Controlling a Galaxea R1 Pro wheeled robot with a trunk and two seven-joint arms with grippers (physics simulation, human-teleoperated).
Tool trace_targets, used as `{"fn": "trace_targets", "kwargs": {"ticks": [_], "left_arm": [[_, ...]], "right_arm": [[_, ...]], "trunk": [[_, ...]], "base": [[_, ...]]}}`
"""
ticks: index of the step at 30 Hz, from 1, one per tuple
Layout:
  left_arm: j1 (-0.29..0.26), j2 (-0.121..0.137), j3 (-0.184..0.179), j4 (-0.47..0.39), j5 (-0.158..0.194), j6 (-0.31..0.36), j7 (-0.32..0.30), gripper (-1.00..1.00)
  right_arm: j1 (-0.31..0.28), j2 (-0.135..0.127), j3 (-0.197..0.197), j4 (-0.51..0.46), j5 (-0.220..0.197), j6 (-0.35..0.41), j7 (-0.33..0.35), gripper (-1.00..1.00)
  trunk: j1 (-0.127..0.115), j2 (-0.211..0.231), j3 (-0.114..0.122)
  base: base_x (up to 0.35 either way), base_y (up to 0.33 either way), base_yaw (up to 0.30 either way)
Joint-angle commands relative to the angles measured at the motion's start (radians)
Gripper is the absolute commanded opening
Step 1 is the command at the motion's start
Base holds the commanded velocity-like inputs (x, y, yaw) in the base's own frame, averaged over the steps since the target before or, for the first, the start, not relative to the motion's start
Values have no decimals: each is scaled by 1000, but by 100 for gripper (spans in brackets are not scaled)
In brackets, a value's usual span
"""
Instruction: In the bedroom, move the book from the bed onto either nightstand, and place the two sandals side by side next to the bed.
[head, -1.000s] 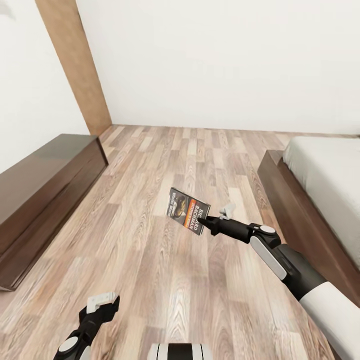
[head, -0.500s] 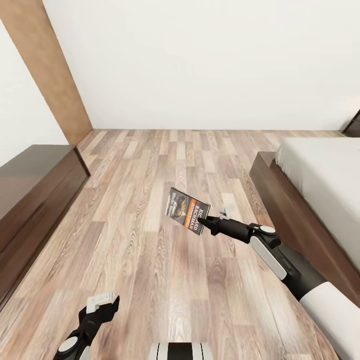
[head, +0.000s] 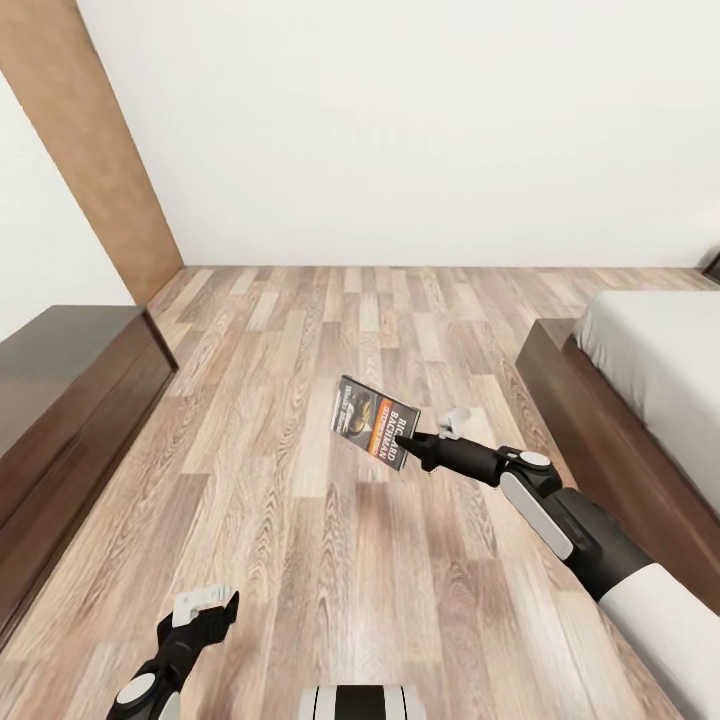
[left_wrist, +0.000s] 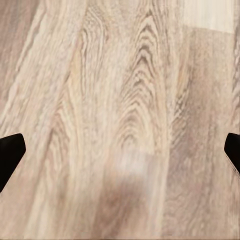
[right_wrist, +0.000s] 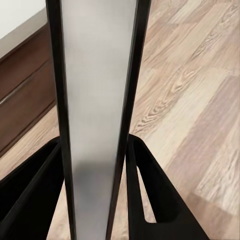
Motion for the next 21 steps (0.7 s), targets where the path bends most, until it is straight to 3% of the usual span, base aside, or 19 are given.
{"fn": "trace_targets", "kwargs": {"ticks": [1, 9, 21], "left_arm": [[0, 0, -1, -2, 9, 5, 4, 100], [0, 0, -1, -2, 9, 5, 4, 100], [0, 0, -1, -2, 9, 5, 4, 100]], "right_arm": [[-1, -1, 1, -1, -13, 7, 0, -100], [-1, -1, 0, -1, -16, 6, 4, -100], [-1, -1, -1, -1, -17, 5, 4, -100]], "trunk": [[0, 0, -1], [0, 0, -1], [0, 0, -1]], "base": [[335, 119, 0], [335, 104, 0], [335, 12, 0]]}}
